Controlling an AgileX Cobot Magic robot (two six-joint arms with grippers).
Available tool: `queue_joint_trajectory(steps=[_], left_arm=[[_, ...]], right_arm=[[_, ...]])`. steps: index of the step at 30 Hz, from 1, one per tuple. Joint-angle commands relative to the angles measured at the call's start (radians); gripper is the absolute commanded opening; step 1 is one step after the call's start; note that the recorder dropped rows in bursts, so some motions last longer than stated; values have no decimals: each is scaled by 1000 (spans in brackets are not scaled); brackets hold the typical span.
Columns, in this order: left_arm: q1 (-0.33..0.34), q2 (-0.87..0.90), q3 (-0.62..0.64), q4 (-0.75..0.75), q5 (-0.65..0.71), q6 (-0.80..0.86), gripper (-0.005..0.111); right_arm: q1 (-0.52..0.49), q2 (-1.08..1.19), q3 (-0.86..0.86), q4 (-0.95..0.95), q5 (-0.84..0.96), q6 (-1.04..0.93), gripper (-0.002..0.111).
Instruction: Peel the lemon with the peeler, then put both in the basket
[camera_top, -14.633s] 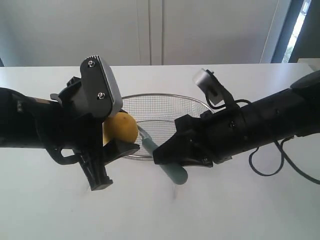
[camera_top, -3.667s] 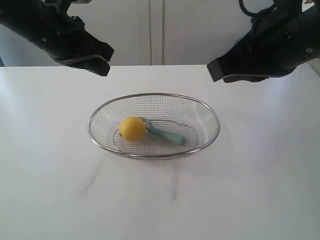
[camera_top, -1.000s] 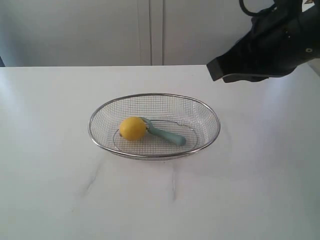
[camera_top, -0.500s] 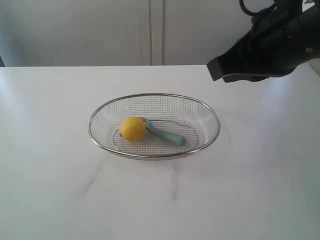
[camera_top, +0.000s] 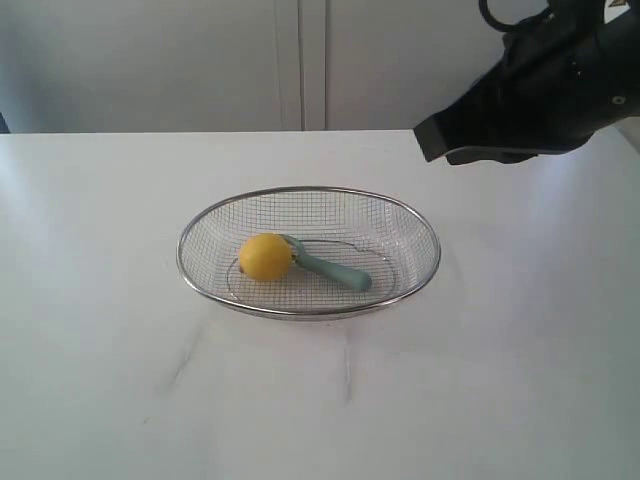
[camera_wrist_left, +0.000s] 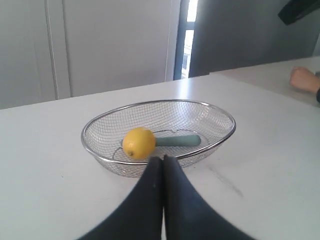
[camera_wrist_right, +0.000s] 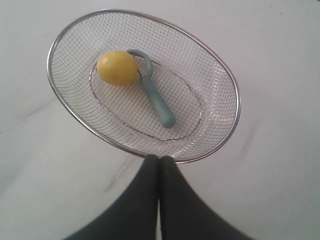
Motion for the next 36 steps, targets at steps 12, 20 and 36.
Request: queue_joint_trajectory(steps=[12, 20, 36], left_arm=[[-10, -5, 4, 814, 337, -781, 0], [-72, -5, 4, 798, 322, -737, 0], [-104, -5, 4, 700, 305, -605, 0]], right_arm=[[-1, -7, 4, -2, -5, 5, 0], [-1, -7, 4, -2, -5, 5, 0], [-1, -7, 4, -2, -5, 5, 0]])
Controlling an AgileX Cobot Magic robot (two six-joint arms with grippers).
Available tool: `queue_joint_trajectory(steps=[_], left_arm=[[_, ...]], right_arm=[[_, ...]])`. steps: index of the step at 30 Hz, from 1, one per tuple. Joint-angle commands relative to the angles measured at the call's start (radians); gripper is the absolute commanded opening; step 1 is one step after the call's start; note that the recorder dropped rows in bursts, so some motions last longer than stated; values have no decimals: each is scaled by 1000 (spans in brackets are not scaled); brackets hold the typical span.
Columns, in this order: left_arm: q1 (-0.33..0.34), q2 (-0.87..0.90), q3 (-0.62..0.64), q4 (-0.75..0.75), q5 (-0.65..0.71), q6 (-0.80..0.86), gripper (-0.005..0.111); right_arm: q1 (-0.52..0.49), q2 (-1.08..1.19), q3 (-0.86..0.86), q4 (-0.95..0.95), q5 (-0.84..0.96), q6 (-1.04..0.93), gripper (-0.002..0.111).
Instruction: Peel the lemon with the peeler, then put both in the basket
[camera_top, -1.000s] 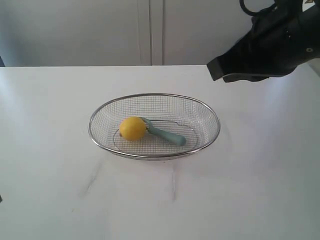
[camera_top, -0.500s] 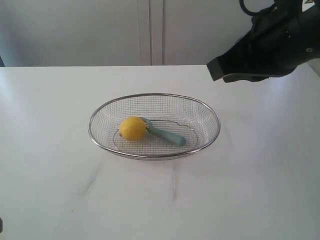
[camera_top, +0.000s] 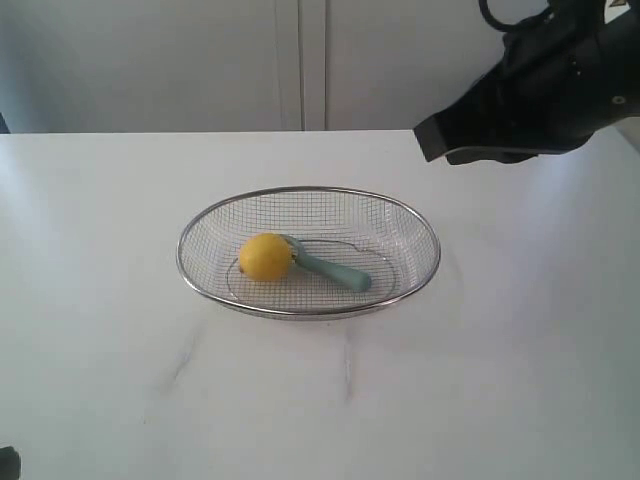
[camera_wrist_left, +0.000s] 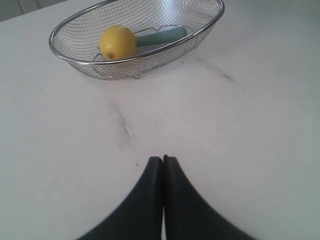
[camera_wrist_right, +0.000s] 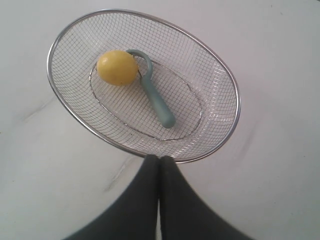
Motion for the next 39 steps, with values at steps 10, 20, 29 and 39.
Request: queue_joint_trajectory(steps=[10, 20, 29, 39], left_arm=[[197, -5, 2, -5, -13, 12, 0], [564, -5, 2, -12, -17, -46, 0], [564, -5, 2, -12, -14, -44, 0], [564, -5, 2, -12, -13, -44, 0]], right_arm=[[-1, -7, 4, -2, -5, 5, 0], [-1, -7, 4, -2, -5, 5, 0], [-1, -7, 4, -2, -5, 5, 0], [-1, -14, 4, -2, -8, 5, 0]])
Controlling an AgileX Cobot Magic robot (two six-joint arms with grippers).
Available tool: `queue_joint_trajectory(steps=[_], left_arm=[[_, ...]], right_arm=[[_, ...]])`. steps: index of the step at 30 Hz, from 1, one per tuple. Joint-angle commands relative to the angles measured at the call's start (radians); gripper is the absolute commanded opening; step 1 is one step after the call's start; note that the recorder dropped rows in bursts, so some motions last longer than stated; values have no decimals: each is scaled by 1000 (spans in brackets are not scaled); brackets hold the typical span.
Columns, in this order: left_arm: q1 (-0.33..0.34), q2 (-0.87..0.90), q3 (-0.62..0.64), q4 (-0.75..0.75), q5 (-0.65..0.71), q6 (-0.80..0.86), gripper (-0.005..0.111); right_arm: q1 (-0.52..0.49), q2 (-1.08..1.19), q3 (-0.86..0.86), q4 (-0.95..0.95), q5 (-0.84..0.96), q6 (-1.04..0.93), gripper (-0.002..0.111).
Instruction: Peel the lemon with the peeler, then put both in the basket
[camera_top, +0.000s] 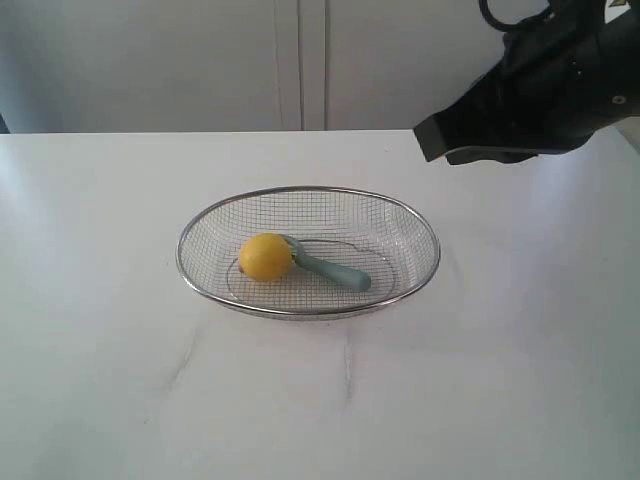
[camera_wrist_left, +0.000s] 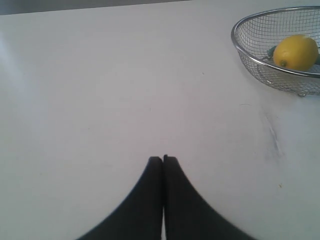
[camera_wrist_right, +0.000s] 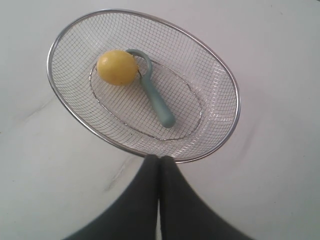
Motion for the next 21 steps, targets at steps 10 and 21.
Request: queue_joint_trajectory(steps=[10, 21], left_arm=[[2, -5, 2, -7, -5, 3, 0], [2, -5, 2, -7, -5, 3, 0]], right_arm=[[-206, -410, 94, 79, -139, 5, 0], [-460, -943, 401, 92, -323, 15, 0]])
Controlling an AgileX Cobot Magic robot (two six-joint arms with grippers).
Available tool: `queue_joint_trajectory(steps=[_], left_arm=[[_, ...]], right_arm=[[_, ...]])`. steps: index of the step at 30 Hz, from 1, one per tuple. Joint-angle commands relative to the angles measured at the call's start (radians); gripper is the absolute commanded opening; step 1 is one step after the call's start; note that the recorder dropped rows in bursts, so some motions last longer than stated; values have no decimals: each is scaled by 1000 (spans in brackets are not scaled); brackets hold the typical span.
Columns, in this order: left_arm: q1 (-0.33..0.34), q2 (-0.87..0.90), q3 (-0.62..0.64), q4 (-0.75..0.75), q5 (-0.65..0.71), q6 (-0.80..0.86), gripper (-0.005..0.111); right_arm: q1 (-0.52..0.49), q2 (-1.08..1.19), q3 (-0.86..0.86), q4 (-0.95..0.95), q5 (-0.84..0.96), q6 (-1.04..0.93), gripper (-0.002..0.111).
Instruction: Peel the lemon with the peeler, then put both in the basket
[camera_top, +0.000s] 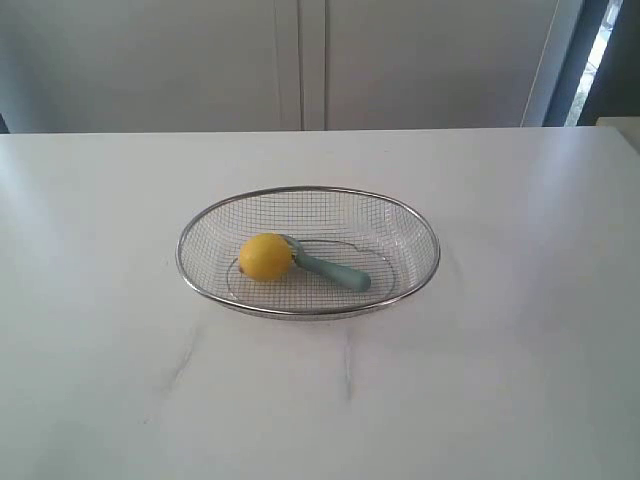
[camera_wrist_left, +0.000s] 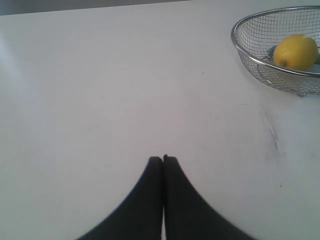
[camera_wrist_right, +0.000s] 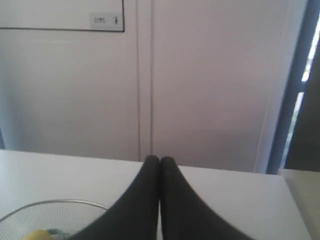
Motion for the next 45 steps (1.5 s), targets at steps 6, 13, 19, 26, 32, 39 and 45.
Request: queue_joint_trajectory(steps=[6, 13, 19, 26, 32, 39, 45], left_arm=[[2, -5, 2, -7, -5, 0, 0], [2, -5, 2, -7, -5, 0, 0], [2, -5, 2, -7, -5, 0, 0], [2, -5, 2, -7, -5, 0, 0], [2, -5, 2, -7, -5, 0, 0], [2, -5, 2, -7, -5, 0, 0], [2, -5, 2, -7, -5, 0, 0]], right_arm=[[-93, -296, 295, 26, -47, 12, 0], [-93, -303, 511, 70, -170, 12, 0], [-93, -313, 659, 49, -202, 12, 0], [-93, -451, 843, -212, -177, 12, 0], [-97, -451, 887, -235, -204, 53, 0], [-129, -451, 887, -241, -208, 193, 0], [-133, -451, 887, -252, -208, 229, 0]])
